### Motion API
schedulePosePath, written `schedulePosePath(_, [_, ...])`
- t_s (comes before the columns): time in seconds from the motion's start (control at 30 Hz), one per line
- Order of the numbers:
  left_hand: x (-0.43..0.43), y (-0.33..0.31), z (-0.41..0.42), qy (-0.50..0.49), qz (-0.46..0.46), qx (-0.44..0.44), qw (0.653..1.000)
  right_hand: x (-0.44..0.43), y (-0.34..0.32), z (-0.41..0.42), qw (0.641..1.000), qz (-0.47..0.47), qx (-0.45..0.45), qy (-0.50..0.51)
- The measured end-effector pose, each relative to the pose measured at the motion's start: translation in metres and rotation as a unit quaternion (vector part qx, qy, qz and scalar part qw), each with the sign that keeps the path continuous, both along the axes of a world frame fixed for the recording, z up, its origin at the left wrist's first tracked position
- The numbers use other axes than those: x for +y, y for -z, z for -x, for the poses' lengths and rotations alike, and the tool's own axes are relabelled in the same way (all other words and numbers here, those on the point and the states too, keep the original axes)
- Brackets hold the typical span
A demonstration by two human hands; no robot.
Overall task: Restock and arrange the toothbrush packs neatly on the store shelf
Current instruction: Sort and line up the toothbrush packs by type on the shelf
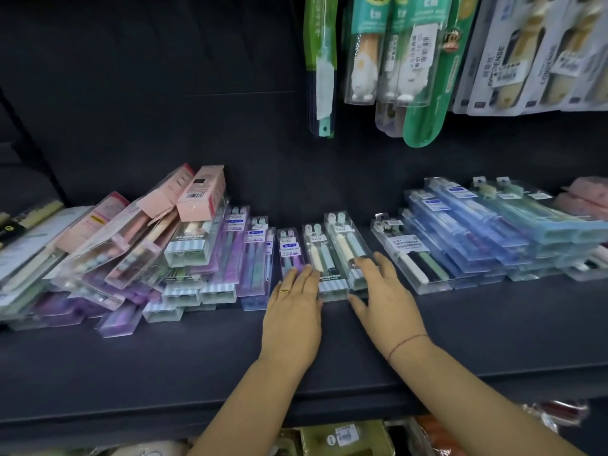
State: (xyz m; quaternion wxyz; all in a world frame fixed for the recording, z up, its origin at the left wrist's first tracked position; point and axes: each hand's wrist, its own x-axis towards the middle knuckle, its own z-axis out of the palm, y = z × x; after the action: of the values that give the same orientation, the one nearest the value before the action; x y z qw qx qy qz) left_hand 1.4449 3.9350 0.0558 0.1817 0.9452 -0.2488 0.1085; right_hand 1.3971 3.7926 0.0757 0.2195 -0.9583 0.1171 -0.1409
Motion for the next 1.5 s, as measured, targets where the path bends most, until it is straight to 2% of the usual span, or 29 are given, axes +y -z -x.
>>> schedulePosePath(0.27, [0.001, -0.002, 0.007, 0.031, 0.029, 0.000, 0.999, -0.001, 0.008, 0.000, 0.998, 0.047, -0.039, 0.009])
schedulePosePath(0.37, [0.009, -0.011, 0.016, 0.013, 0.029, -0.096, 0.995, 0.004, 0.006, 0.004, 0.991, 0.091, -0.100, 0.010])
schedulePosePath(0.47, [0.028, -0.015, 0.016, -0.066, 0.046, -0.161, 0.984, 0.024, -0.004, 0.010, 0.984, 0.069, -0.147, -0.070])
schedulePosePath(0.57, [0.048, -0.015, 0.015, -0.136, 0.096, -0.161, 0.973, 0.056, -0.013, 0.007, 0.980, -0.025, -0.111, -0.165])
schedulePosePath(0.67, [0.063, -0.015, 0.015, -0.163, 0.125, -0.151, 0.967, 0.083, -0.015, -0.015, 0.974, -0.105, -0.049, -0.196])
schedulePosePath(0.83, [0.081, -0.012, 0.007, -0.136, 0.143, -0.150, 0.969, 0.107, -0.006, -0.048, 0.978, 0.016, 0.032, -0.204])
schedulePosePath(0.97, [0.081, -0.011, 0.005, -0.126, 0.119, -0.167, 0.971, 0.114, -0.008, -0.055, 0.985, 0.043, 0.018, -0.166])
schedulePosePath(1.1, [0.082, -0.010, 0.006, -0.135, 0.111, -0.164, 0.971, 0.107, -0.012, -0.048, 0.991, 0.012, 0.003, -0.131])
schedulePosePath(1.27, [0.069, -0.005, 0.015, -0.089, 0.118, -0.156, 0.977, 0.091, -0.018, -0.037, 0.991, -0.061, -0.083, -0.087])
schedulePosePath(1.5, [0.058, -0.008, 0.022, -0.097, 0.169, 0.014, 0.981, 0.083, -0.014, -0.040, 0.997, -0.026, 0.003, -0.077])
